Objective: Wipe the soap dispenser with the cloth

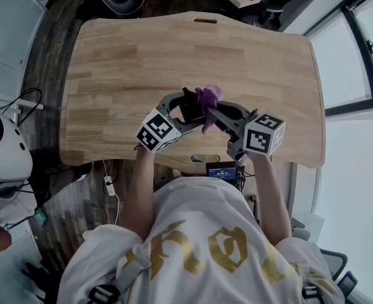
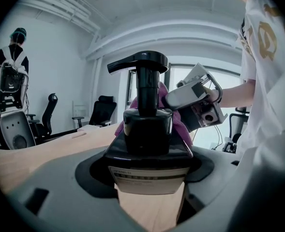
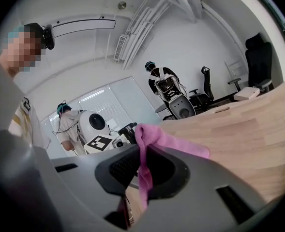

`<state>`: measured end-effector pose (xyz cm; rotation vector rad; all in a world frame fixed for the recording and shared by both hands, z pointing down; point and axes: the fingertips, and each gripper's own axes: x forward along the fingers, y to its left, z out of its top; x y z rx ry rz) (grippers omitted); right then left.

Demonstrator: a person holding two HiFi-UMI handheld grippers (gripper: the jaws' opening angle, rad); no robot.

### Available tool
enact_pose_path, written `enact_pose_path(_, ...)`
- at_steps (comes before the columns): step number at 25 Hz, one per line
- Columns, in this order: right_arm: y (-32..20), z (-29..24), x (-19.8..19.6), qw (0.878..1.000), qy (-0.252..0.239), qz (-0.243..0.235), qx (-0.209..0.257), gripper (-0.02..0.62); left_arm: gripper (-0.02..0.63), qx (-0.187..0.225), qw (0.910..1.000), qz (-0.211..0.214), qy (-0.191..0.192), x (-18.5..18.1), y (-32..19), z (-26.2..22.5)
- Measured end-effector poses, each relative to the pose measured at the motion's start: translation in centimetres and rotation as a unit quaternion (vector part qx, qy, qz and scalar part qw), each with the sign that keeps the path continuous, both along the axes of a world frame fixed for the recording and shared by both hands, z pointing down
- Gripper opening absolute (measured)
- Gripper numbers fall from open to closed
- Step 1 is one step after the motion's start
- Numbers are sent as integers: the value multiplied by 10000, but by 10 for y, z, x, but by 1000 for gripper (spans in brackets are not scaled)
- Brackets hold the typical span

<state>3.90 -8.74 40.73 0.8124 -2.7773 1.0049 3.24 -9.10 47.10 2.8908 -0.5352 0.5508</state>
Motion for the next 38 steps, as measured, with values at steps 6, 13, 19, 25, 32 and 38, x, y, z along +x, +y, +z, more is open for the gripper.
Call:
enact_pose_path(6, 27, -2, -1, 9988, 74, -477, 12, 41, 357, -2, 10000, -14, -84, 5, 5, 0)
enact_pose_path(13, 52, -3, -22, 9957, 447, -782, 225, 41, 357, 18, 9999, 74, -153, 7, 12, -5)
enact_pose_path(19, 63, -4, -31, 9931, 640, -953, 222, 41, 357, 83, 9992, 236, -319, 12, 21, -5)
enact_pose_path(25, 63, -6, -45, 9924, 728, -975, 196, 40, 357, 148, 9982, 332, -467, 8, 23, -5)
enact_pose_path(32, 63, -8, -49, 9911, 773, -1047, 265, 40, 357, 141, 9979, 366, -506, 10, 23, -4)
enact_pose_path(38, 62, -13, -56, 9936, 526, -992, 77, 40, 357, 154, 9961, 514, -707, 10, 26, -1)
